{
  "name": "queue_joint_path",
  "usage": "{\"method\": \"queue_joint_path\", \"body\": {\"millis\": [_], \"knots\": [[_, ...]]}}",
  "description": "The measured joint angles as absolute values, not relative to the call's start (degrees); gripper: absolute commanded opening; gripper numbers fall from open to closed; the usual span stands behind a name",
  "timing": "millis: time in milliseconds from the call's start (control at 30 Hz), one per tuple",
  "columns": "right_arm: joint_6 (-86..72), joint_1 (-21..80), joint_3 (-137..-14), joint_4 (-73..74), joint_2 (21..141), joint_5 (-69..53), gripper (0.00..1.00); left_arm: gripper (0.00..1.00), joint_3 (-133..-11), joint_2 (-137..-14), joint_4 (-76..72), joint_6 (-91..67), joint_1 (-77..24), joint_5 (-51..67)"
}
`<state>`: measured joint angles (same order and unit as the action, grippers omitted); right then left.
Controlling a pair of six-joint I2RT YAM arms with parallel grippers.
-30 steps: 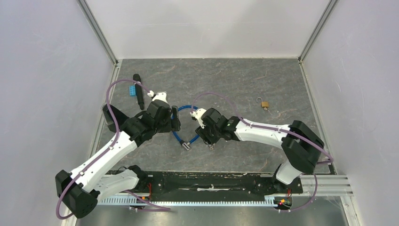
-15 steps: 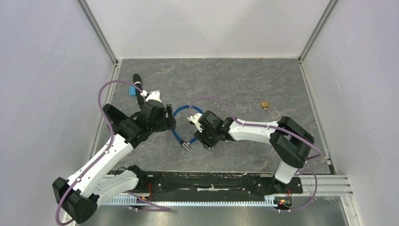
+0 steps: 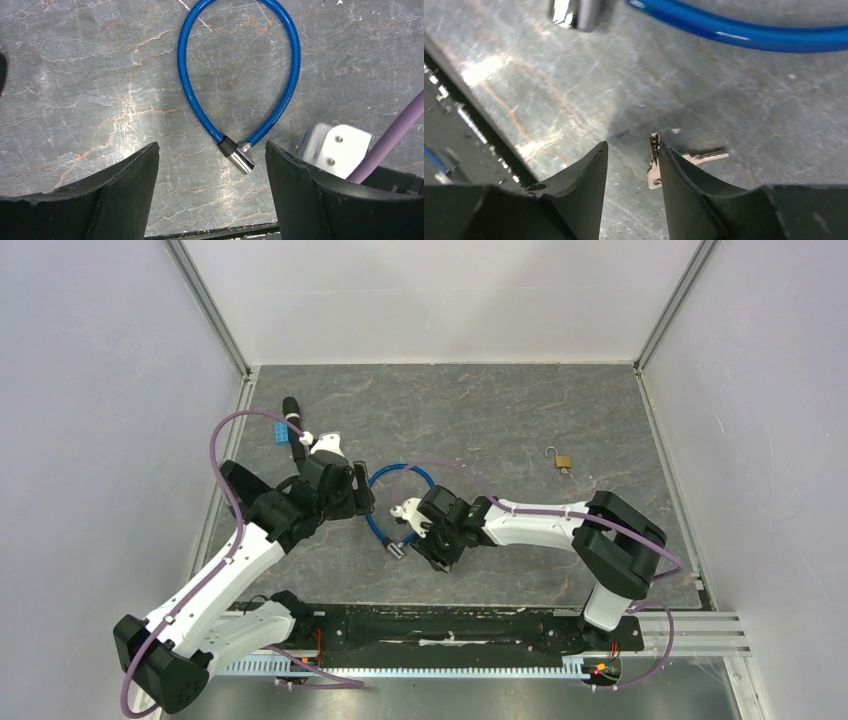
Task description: Unlock with the key
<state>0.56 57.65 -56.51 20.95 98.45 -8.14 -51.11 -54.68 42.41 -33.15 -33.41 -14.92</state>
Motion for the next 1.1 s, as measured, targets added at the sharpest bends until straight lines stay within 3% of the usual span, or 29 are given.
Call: {"method": "queue_joint_path", "body": {"millis": [233,467,767,1100], "knots": [[6.8,60.1,-55.9,27.0,97.0,-12.9,0.42,0.82,-51.1,-54.9,42.3,-33.1,-33.1,-14.4],[9.4,60.2,-55.8,35.6,92.1,-11.3,0.52,0.82,-51.1,-55.3,42.3,-33.1,-33.1,-13.5],[8.1,60.2,-56.1,35.5,90.0,-6.9,0.60,0.82,-51.1,-55.4,41.8,-33.2,-32.8,-12.8],[24.1,60.1,-59.0,34.8,94.4,-8.4,0.60,0.82,-50.3,-53.7,41.9,-33.3,-32.5,-12.4]]}}
